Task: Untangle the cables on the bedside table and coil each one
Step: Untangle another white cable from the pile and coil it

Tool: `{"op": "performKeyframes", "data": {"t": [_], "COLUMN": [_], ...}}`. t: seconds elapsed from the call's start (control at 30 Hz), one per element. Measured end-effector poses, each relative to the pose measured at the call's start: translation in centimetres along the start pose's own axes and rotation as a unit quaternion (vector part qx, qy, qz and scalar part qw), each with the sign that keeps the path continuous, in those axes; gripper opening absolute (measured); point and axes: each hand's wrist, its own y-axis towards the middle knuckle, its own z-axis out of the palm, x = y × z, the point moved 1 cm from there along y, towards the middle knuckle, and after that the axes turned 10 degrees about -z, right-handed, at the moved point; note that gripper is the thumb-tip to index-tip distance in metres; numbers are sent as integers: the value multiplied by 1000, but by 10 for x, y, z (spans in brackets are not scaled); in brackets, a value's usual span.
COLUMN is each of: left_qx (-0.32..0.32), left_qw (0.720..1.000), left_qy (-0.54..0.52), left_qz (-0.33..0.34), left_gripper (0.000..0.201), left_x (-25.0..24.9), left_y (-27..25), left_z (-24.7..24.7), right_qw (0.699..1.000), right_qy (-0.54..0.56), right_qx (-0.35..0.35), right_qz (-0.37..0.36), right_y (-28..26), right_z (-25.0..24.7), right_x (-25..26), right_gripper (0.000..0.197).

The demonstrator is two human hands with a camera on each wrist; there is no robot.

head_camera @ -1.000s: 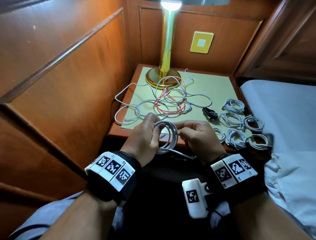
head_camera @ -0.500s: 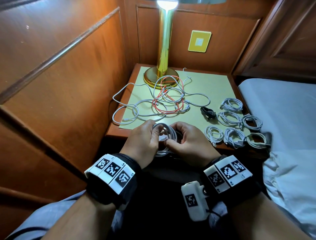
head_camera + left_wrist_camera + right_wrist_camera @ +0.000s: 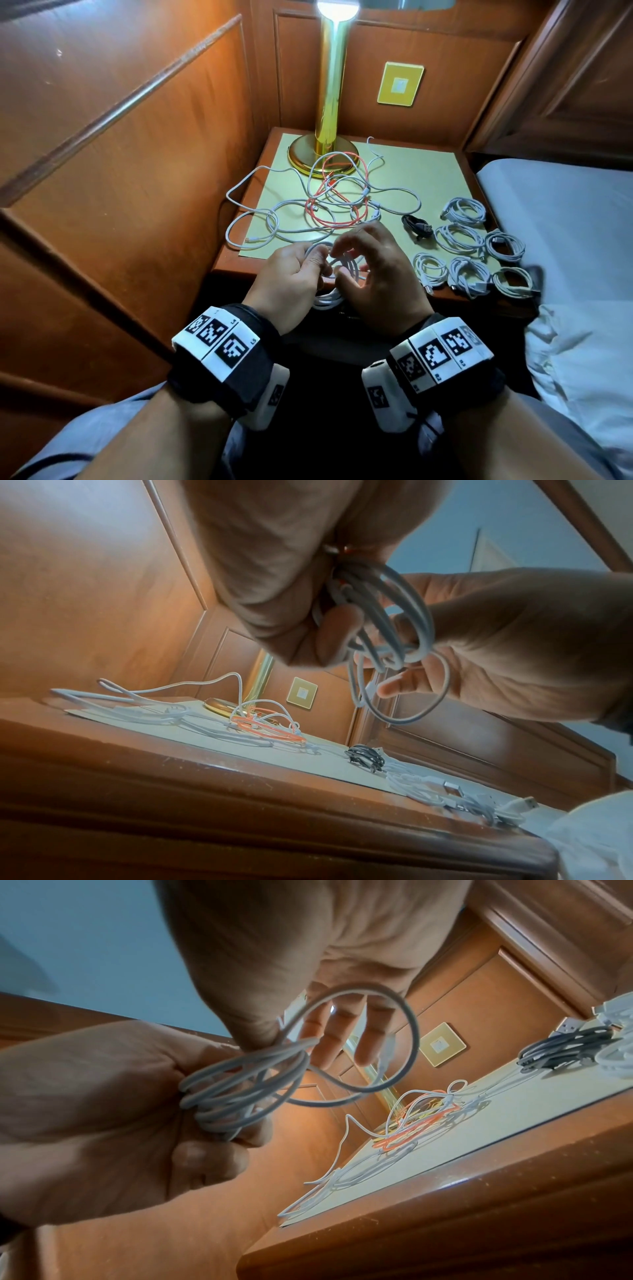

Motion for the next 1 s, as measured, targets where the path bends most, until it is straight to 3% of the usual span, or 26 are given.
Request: {"op": "performKeyframes", "data": {"t": [0.3,0.43,0.5,0.57,0.67,0.87,1.0], "left_qx": [37,-12,-50,-74,-54,43,48], "left_qw": [991,997,998,997,998,999,998], "left_qy": [-119,-75,-27,-12,8,20,13], "left_qz": [-51,-23,-14,-25,-3,19,24], "left_gripper": [37,36,32,22,19,15,17], "left_x": [-13,-8,0,7,7,0,-4], "left_y": [-7,-6,-3,1,3,-5,-7], "left_z": [-8,-6,-6,-8,-11,0,1], "right_qw": [997,996,997,989,959,949,960], "right_qy": [-65,-70,-42,39,151,136,121], "right_qx": [-38,-39,-70,-119,-167,-183,-152], "right_qz": [-26,-48,-9,77,174,218,201], "right_y": [2,1,0,2,4,1,2], "right_z": [-2,3,4,1,-8,-23,-21], "right_x": [8,13,16,16,10,-11,-11], "right_gripper": [11,8,10,8,11,29,21]}}
